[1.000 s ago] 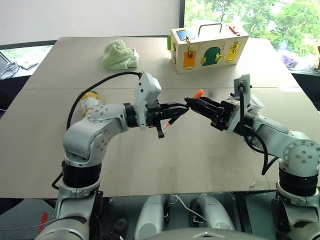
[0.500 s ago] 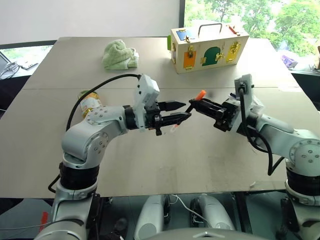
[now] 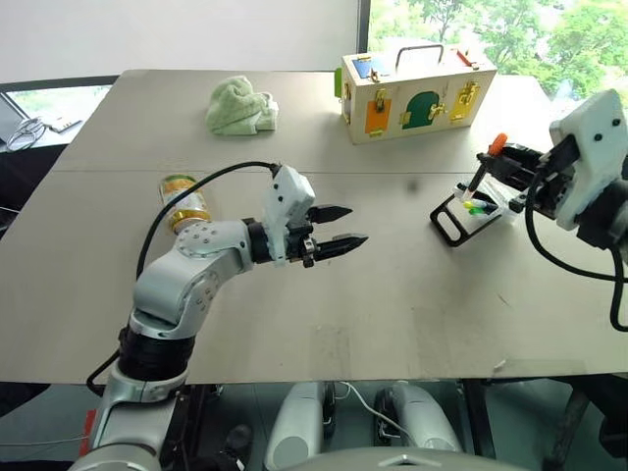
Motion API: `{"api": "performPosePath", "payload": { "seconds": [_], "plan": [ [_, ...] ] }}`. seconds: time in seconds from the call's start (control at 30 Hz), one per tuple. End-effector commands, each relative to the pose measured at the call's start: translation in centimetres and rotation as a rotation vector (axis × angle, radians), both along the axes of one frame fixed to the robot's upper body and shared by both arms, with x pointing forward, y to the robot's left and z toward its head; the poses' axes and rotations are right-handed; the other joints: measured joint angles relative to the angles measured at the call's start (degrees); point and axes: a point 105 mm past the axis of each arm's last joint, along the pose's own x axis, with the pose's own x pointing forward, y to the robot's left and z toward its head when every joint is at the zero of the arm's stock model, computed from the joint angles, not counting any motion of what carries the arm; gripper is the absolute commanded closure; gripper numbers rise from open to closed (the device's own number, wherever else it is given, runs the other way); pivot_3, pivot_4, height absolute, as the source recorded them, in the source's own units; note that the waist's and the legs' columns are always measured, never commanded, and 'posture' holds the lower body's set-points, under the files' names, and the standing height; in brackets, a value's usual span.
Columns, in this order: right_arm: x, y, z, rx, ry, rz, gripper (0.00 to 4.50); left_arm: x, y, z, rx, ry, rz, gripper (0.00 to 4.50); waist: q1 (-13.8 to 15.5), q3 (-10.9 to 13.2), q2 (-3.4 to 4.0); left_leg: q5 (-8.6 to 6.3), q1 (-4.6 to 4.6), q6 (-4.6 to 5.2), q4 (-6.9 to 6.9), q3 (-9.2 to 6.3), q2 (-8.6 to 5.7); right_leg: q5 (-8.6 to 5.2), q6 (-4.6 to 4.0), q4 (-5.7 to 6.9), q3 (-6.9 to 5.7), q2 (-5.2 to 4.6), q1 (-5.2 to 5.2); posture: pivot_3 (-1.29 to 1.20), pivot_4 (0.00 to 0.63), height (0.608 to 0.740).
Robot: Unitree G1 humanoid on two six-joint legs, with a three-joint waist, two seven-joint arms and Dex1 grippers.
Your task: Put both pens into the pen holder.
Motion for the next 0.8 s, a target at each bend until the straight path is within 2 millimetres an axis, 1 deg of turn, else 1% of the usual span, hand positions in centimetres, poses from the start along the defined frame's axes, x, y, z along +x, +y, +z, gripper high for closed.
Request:
{"api": "performPosePath", "payload": {
  "seconds": [0.03, 0.23, 0.4, 0.47, 0.57, 0.63, 0.67, 0.7, 0.73, 0.77, 0.8],
  "plan": [
    [-0.1, 0.1, 1.0, -0.04, -0.085, -0.013, 4.49, -0.2, -0.4, 0.7, -0.011, -0.05, -0.03, 1.49, 0.1, 0.0, 0.0, 0.0, 0.0, 0.0, 0.0, 0.0, 0.0, 0.0, 0.0, 0.0, 0.0, 0.0, 0.0, 0.0, 0.15, 0.74],
    [0.7, 0.0, 0.0, -0.1, -0.103, -0.039, 4.49, -0.1, -0.4, 0.7, -0.01, -0.066, -0.027, 1.49, 0.1, 0.0, 0.0, 0.0, -0.01, 0.0, 0.0, 0.0, 0.0, -0.06, 0.1, -0.01, -0.01, 0.0, 0.0, 0.0, 0.15, 0.74],
    [1.3, 0.0, -1.4, -0.252, -0.124, -0.059, 4.49, -0.2, -0.4, 0.6, -0.011, -0.076, -0.021, 1.49, 0.1, 0.0, 0.0, 0.0, -0.01, 0.0, 0.0, -0.01, 0.0, -0.06, 0.11, -0.01, -0.01, -0.01, 0.0, 0.0, 0.15, 0.74],
    [1.7, 0.2, -2.8, -0.337, -0.114, -0.057, 4.49, -0.2, -0.4, 0.6, -0.011, -0.079, -0.017, 1.49, 0.0, 0.0, 0.01, 0.0, -0.01, 0.0, 0.0, -0.01, 0.0, -0.07, 0.12, -0.01, -0.01, -0.01, 0.0, 0.0, 0.15, 0.74],
    [2.8, 0.2, -5.7, -0.482, -0.085, -0.076, 4.49, -0.2, -0.5, 0.6, -0.013, -0.083, -0.012, 1.49, 0.0, 0.0, 0.01, 0.0, 0.01, -0.01, 0.0, -0.01, 0.0, -0.08, 0.13, -0.01, -0.02, -0.01, -0.01, 0.0, 0.15, 0.74],
    [3.8, 0.0, -7.3, -0.501, -0.047, -0.086, 4.49, -0.3, -0.6, 0.5, -0.014, -0.083, -0.012, 1.49, 0.0, 0.0, -0.01, 0.0, 0.0, -0.01, 0.0, 0.0, 0.0, -0.09, 0.14, -0.01, -0.02, -0.01, -0.01, 0.0, 0.15, 0.74],
    [4.4, -0.3, -7.8, -0.517, -0.045, -0.098, 4.49, -0.4, -0.7, 0.5, -0.015, -0.081, -0.021, 1.49, 0.0, 0.0, -0.01, 0.0, 0.01, -0.01, 0.01, 0.0, 0.0, -0.09, 0.15, -0.02, -0.02, -0.01, 0.0, 0.0, 0.15, 0.74],
    [4.8, -0.7, -8.0, -0.525, -0.042, -0.109, 3.49, -0.6, -0.7, 0.6, -0.018, -0.077, -0.031, 1.49, 0.0, 0.0, -0.02, 0.01, 0.01, -0.01, 0.01, 0.0, 0.0, -0.09, 0.15, -0.02, -0.02, -0.01, 0.0, 0.0, 0.15, 0.74],
    [5.0, -1.0, -8.2, -0.54, -0.043, -0.115, 3.14, -0.8, -0.8, 0.7, -0.023, -0.075, -0.042, 1.49, 0.0, 0.0, 0.01, 0.01, 0.01, -0.01, 0.01, -0.01, 0.0, -0.09, 0.15, -0.02, -0.03, 0.0, 0.0, 0.0, 0.15, 0.74],
    [5.2, -1.4, -8.0, -0.56, -0.056, -0.124, 2.58, -1.0, -0.8, 0.9, -0.026, -0.076, -0.048, 1.49, 0.1, 0.0, 0.02, 0.01, -0.01, -0.02, 0.01, 0.0, 0.0, -0.09, 0.15, -0.01, -0.03, 0.0, -0.01, 0.0, 0.15, 0.74],
    [5.2, -1.5, -7.7, -0.557, -0.068, -0.128, 2.26, -1.1, -0.7, 1.0, -0.029, -0.079, -0.05, 1.49, 0.1, 0.0, 0.02, 0.01, -0.02, -0.01, 0.01, 0.0, 0.0, -0.09, 0.15, -0.01, -0.03, 0.0, -0.01, 0.0, 0.15, 0.74]
  ]
}}
